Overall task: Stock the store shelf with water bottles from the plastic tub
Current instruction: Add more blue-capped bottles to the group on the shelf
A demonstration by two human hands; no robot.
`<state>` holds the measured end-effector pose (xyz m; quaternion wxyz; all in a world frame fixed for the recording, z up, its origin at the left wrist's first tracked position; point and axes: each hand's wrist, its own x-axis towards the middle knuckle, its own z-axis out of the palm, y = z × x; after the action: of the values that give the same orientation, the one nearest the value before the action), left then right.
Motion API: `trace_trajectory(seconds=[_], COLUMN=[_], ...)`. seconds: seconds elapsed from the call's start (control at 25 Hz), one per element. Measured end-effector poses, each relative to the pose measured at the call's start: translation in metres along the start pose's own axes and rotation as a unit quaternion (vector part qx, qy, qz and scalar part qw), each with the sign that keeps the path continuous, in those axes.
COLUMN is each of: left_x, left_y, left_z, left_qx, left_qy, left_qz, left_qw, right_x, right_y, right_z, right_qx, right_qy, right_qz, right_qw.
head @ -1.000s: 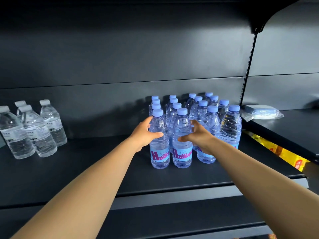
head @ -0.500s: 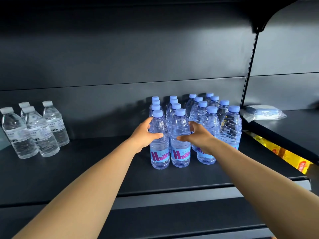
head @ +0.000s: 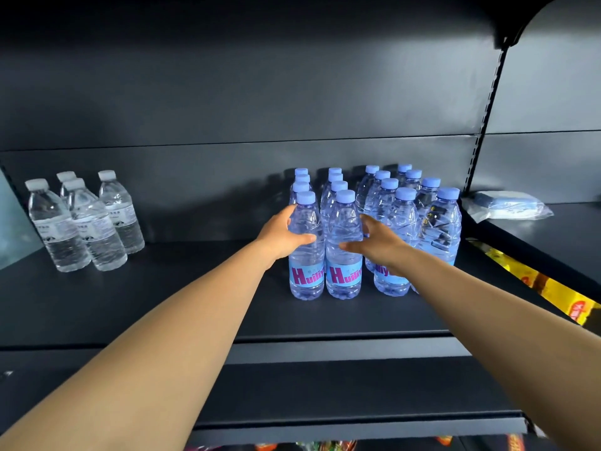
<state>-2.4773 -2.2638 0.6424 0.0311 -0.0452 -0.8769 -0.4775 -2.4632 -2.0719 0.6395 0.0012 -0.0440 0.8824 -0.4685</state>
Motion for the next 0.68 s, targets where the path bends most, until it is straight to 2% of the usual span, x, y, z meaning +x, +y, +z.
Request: trace_trajectory(seconds=[0.12,0.32,0.44,0.56,0.68], left_x=[-0.011,-0.049,-0.088,-0.14,-0.196], left_y=[0.01,0.027,0.024,0.012,0.002], left_z=[-0.007,-0.026,-0.035,-0.038,-0.03], left_qx=[0.068,0.213,0.329,0.452,0.502], left_qy=[-0.007,-0.019,-0.02,-0.018,-0.036], left_qz=[0.003,0.021,0.058,0.096,0.135], left_qw=[0.998,0.977,0.942,0.887,0.854], right_x=[-0.011,-0.051,-0.093,-0.15,-0.217], right_y=[-0.006,-0.016,-0.017,-0.013,0.001], right_z=[-0.007,-0.014,-0.008,0.003,0.012], right_qx=[-0.113,-0.206,-0.269,-0.328,-0.404], right_qy=[0.023,0.056,0.059,0.072,0.089], right_qz=[-0.024,-0.068,-0.084,-0.099,-0.1], right_qw=[0.993,0.975,0.958,0.937,0.905])
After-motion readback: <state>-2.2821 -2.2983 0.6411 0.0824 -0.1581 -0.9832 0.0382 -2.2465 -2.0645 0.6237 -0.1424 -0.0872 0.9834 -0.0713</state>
